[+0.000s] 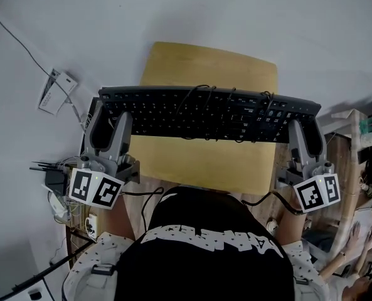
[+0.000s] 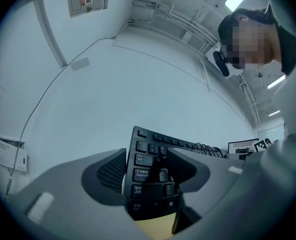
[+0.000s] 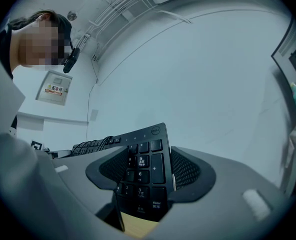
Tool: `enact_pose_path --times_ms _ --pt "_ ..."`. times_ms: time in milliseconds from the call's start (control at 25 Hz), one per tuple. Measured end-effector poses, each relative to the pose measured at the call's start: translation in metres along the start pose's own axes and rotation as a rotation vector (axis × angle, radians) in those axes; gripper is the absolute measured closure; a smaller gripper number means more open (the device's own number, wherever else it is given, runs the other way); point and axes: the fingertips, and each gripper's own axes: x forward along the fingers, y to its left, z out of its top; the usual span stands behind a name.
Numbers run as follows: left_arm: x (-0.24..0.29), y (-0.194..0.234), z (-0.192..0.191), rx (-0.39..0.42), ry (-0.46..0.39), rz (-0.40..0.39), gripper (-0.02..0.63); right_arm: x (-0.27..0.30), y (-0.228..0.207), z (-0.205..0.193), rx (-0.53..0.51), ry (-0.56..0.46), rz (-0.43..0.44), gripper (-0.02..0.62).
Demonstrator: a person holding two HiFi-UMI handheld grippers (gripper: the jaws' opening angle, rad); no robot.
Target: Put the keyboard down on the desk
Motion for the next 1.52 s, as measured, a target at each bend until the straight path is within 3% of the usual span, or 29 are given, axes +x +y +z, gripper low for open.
enact_pose_path --times_ms 560,840,1520 --pt "0.014 0.006 -0.005 0.002 0.013 -0.07 0.374 -0.011 0.003 -0.009 0.005 -0.025 -0.064 0.316" --pt "0.024 0.009 -0.016 -0.035 0.047 -0.115 0.374 -0.018 0.002 -0.013 -0.001 -0.003 -0.116 0.316" --pt "0.018 0.009 -0.012 -0.041 0.063 -0.09 0.39 -0.012 -0.001 -0.016 0.023 0.019 -0.092 0.314"
